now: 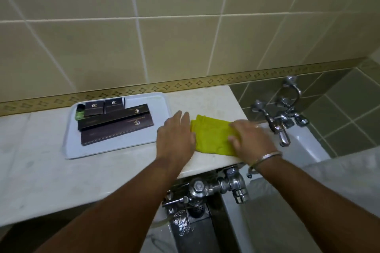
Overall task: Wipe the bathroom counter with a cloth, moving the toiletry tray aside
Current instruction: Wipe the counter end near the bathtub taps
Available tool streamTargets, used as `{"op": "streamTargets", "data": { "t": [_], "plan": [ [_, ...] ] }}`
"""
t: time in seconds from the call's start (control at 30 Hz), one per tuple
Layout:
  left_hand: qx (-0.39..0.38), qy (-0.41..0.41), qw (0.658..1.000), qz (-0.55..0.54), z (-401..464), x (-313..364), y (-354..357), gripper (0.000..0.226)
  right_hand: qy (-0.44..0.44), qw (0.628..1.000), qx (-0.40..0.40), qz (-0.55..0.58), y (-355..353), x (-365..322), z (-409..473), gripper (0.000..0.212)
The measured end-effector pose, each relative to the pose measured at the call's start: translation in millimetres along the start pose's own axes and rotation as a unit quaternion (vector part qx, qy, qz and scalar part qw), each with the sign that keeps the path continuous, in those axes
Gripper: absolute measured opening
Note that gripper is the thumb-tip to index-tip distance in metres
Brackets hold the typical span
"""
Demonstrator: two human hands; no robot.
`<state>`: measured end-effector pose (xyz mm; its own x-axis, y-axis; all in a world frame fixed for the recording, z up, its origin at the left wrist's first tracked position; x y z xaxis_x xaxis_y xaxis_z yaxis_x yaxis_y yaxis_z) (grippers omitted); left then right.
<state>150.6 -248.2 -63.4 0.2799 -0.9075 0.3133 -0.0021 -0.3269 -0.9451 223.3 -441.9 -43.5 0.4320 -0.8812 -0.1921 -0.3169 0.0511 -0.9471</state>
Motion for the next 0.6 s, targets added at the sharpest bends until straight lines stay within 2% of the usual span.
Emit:
{"op": "streamTargets", "data": {
  "t": [0.07, 0.17, 0.27, 0.47, 0.53, 0.6],
  "plan": [
    [0.024, 0.049, 0.994, 0.093, -20, -10, 9, 0.069, -0.064, 0.995, -0.061, -0.050, 26, -18, 6, 0.054],
    [0.002, 0.008, 0.991, 0.136, -34, -43, 22, 0.075, -0.032, 0.988, -0.134, -0.067, 63, -16, 17, 0.061],
    [-0.024, -0.022, 0.992, 0.119, -34, -61, 34, 0.075, -0.038, 0.989, -0.107, -0.099, 74, -7, 37, 0.062],
    [-0.004, -0.024, 0.995, 0.095, -27, -67, 45, 0.077, 0.007, 0.988, -0.120, -0.093, 41, -12, 163, 0.060],
    [-0.006, -0.024, 0.996, 0.090, -28, -67, 43, 0.077, 0.002, 0.986, -0.138, -0.095, 36, -20, 174, 0.059],
    [-0.016, -0.025, 0.996, 0.085, -30, -67, 43, 0.077, -0.022, 0.983, -0.145, -0.107, 42, -20, 148, 0.059]
  ]
}}
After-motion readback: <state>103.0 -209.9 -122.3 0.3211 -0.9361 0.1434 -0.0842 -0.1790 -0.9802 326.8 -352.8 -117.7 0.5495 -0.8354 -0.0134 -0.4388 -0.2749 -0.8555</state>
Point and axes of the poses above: each hand's wrist, its own z-axis towards the middle knuckle, its own y-axis out of the palm, x = y × z, the point moved 4 cm from there along z, towards the middle knuckle, and after that the axes turned 12 degrees about -x, right-handed, at the moved point
